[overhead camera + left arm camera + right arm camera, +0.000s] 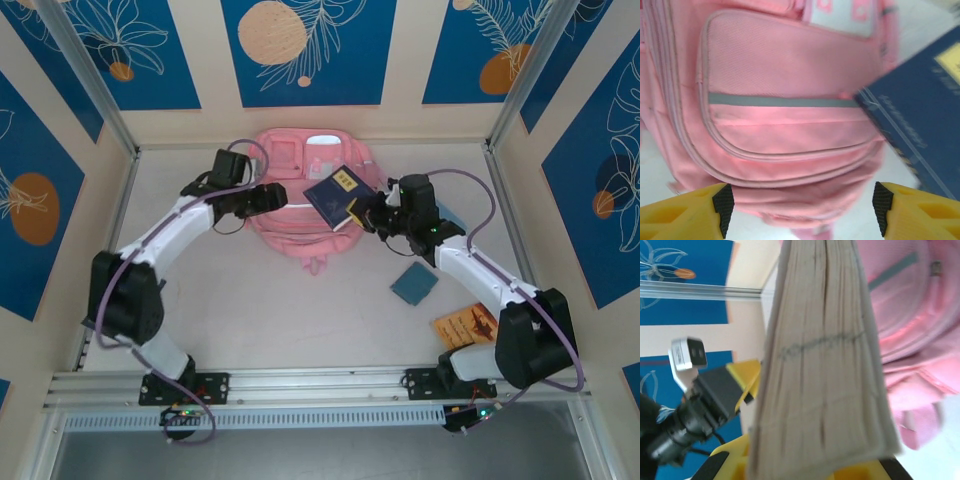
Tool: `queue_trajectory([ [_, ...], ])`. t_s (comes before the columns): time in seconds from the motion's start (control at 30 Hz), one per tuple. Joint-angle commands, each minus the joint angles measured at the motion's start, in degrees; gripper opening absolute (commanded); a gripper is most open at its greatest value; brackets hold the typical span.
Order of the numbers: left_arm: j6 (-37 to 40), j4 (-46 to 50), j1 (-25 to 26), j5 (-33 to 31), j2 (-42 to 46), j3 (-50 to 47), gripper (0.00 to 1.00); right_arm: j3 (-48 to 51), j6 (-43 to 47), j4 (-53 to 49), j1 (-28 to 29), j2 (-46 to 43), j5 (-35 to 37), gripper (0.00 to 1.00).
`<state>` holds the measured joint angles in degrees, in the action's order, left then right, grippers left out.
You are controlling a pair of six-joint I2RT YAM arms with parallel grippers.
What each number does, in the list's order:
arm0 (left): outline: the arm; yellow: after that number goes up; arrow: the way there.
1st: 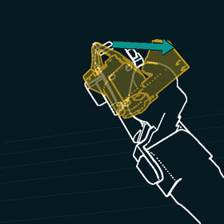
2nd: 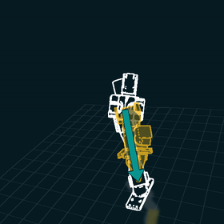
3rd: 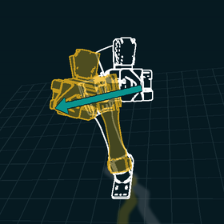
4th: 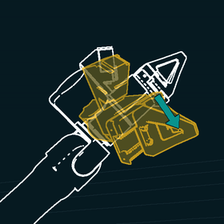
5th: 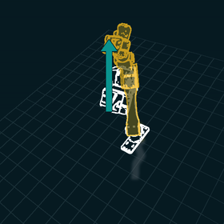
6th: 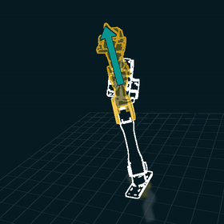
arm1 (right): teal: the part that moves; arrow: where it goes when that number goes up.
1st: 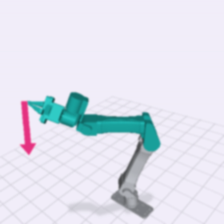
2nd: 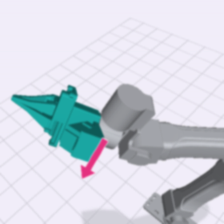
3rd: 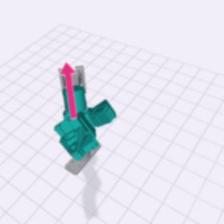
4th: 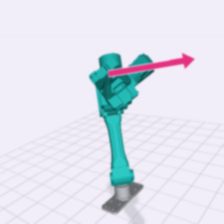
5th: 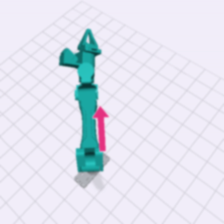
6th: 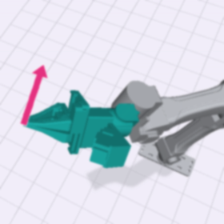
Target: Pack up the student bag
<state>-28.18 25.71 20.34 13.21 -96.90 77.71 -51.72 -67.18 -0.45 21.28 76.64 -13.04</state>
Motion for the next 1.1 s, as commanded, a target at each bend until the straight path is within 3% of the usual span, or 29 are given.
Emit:
queue_trajectory([
  [0.0,11.06,4.49,0.23,-2.68,-7.02,7.30,0.72,1.07,5.90,-3.89,-0.13,-3.27,0.47,0.01],
  [0.23,11.97,6.75,0.48,-0.03,-22.00,18.76,0.61,3.35,8.11,-7.97,-0.26,-6.78,2.63,0.01],
  [0.37,10.37,10.02,1.81,-0.07,-25.78,18.13,0.57,4.61,8.70,-10.68,-0.51,-8.66,4.87,0.01],
  [0.67,5.62,7.17,7.97,0.98,-16.14,1.75,0.57,3.32,12.98,-23.19,-2.42,-14.14,13.19,0.01],
  [0.77,5.69,8.24,10.13,-2.01,-12.15,-1.21,0.58,2.91,14.00,-26.28,-3.33,-15.82,14.41,0.01],
  [1.0,13.51,15.91,15.72,-12.63,-7.64,2.29,0.62,2.10,15.41,-30.51,-5.45,-18.48,16.94,0.01],
  [1.07,15.71,18.14,16.62,-12.85,-7.94,4.24,0.62,2.46,15.26,-30.68,-6.14,-18.41,17.13,0.01],
])
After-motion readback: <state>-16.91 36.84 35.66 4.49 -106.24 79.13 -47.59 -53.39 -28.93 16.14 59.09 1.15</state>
